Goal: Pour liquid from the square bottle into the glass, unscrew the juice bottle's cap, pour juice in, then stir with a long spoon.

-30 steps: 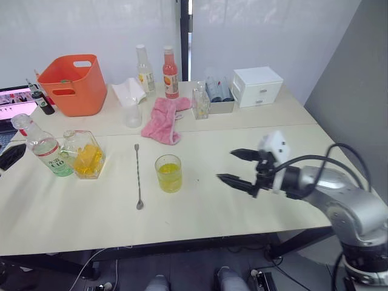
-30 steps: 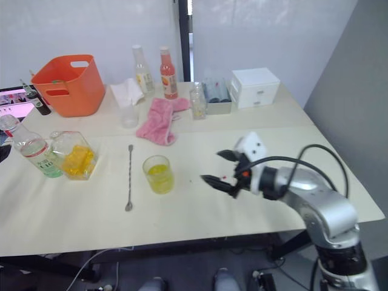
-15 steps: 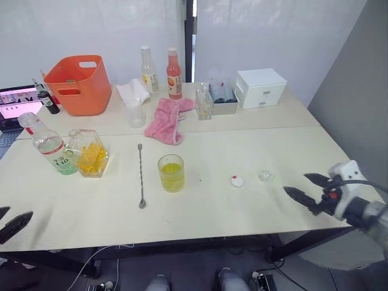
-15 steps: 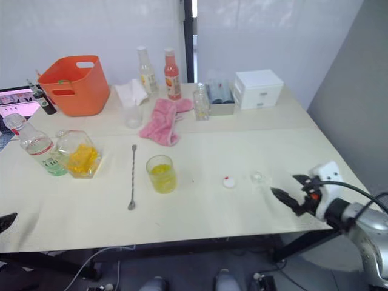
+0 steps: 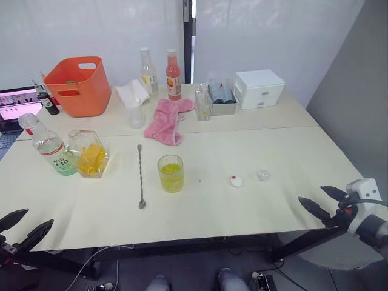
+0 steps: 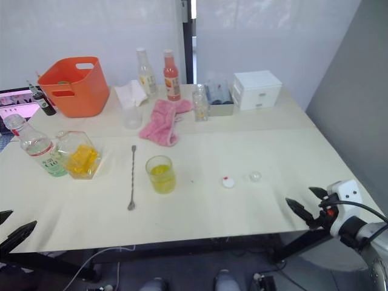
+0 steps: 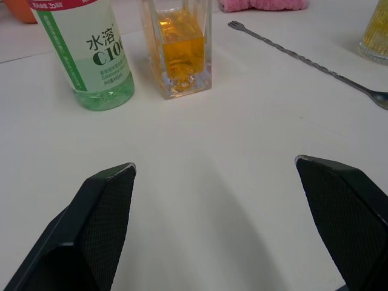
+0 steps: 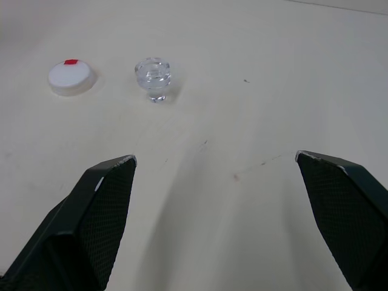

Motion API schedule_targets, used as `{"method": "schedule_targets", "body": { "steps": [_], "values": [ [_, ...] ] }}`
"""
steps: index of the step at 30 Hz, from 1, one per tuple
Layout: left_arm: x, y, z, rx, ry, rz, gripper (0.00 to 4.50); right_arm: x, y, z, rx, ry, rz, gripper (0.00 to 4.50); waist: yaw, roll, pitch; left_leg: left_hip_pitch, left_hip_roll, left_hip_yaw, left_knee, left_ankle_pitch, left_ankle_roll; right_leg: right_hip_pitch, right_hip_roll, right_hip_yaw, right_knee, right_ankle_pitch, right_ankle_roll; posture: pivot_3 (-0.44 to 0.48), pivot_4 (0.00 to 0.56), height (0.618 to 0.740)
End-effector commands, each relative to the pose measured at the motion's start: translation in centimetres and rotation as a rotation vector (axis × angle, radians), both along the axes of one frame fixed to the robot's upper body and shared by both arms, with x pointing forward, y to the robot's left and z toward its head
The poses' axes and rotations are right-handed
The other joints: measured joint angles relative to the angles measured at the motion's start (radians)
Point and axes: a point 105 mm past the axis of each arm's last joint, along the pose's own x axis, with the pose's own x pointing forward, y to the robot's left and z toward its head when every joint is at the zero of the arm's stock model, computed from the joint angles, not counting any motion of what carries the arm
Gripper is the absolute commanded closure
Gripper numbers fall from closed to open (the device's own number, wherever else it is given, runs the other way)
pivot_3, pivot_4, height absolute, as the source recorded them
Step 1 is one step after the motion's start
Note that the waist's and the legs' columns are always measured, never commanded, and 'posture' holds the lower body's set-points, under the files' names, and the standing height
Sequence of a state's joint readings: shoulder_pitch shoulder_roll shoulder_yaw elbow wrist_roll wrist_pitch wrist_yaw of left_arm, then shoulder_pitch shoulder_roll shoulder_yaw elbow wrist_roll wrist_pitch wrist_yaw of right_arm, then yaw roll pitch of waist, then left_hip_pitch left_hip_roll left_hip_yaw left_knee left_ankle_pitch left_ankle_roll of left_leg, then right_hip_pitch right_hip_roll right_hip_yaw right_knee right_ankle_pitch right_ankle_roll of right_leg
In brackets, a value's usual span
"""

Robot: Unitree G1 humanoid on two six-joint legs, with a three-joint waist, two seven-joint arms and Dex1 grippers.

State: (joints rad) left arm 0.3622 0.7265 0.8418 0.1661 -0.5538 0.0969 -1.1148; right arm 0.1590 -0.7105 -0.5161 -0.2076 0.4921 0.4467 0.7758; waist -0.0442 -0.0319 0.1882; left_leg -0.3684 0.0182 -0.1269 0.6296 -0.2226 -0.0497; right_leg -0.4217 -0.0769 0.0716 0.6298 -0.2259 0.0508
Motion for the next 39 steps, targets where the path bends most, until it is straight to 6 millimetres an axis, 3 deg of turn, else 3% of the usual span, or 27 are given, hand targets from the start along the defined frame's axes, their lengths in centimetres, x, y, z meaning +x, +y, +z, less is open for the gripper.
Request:
{"method": "schedule_targets", "body": {
  "steps": [1,7,12,16,21,27,33,39],
  "values": [
    [0.0,0.1,0.9,0.014,-0.022,-0.004,0.05,0.1,-0.2,0.9,-0.022,-0.038,0.001,0.0,-0.001,0.0,0.0,0.0,0.0,0.0,0.0,0.0,0.0,0.0,0.0,0.0,0.0,0.0,-0.001,0.0,0.15,0.739],
    [0.1,-0.5,0.8,0.004,-0.025,-0.006,0.05,0.8,0.8,0.9,-0.01,-0.048,0.026,0.0,-0.001,0.0,0.0,0.0,0.0,0.0,0.0,0.0,0.0,0.0,0.0,0.0,0.0,0.0,-0.001,0.0,0.15,0.739],
    [0.1,-3.9,0.4,-0.09,-0.049,0.031,0.05,3.3,5.5,4.1,0.056,-0.131,0.201,0.0,-0.01,0.0,0.0,-0.001,0.0,0.002,0.0,0.0,0.0,0.0,0.0,0.002,0.0,0.0,0.001,0.0,0.15,0.739],
    [0.8,-7.0,0.5,-0.138,-0.067,0.085,0.05,4.0,8.9,5.7,0.077,-0.127,0.378,0.0,-0.004,0.0,0.0,0.0,0.0,0.002,0.0,0.0,0.0,0.0,0.0,0.002,0.0,0.004,0.006,0.0,0.15,0.739],
    [2.3,-11.7,0.6,-0.217,-0.032,0.136,0.05,3.6,12.9,7.2,0.101,-0.091,0.636,0.0,0.007,0.0,0.0,-0.001,-0.001,0.0,0.004,0.0,0.0,0.0,0.0,0.002,-0.002,0.005,0.009,0.0,0.15,0.739],
    [5.3,-14.7,0.5,-0.265,0.003,0.272,0.05,1.6,16.8,7.6,0.081,-0.027,0.904,0.0,0.007,0.0,0.0,-0.001,-0.001,0.0,0.005,0.0,0.0,0.001,0.0,0.002,-0.001,0.005,0.009,0.0,0.15,0.739],
    [7.4,-17.7,1.0,-0.227,0.034,0.254,0.05,1.1,17.7,8.0,0.073,-0.023,0.962,0.0,0.007,-0.001,0.0,-0.001,-0.002,-0.001,0.005,0.0,0.0,0.001,0.0,0.002,-0.001,0.006,0.009,0.0,0.15,0.739],
    [9.6,-18.3,1.4,-0.154,0.074,0.314,0.05,0.8,17.9,7.9,0.076,-0.022,0.957,0.0,0.009,-0.001,0.0,-0.002,-0.002,-0.001,0.006,0.0,0.0,0.001,0.0,0.001,-0.001,0.006,0.009,0.0,0.15,0.739]
  ]
}}
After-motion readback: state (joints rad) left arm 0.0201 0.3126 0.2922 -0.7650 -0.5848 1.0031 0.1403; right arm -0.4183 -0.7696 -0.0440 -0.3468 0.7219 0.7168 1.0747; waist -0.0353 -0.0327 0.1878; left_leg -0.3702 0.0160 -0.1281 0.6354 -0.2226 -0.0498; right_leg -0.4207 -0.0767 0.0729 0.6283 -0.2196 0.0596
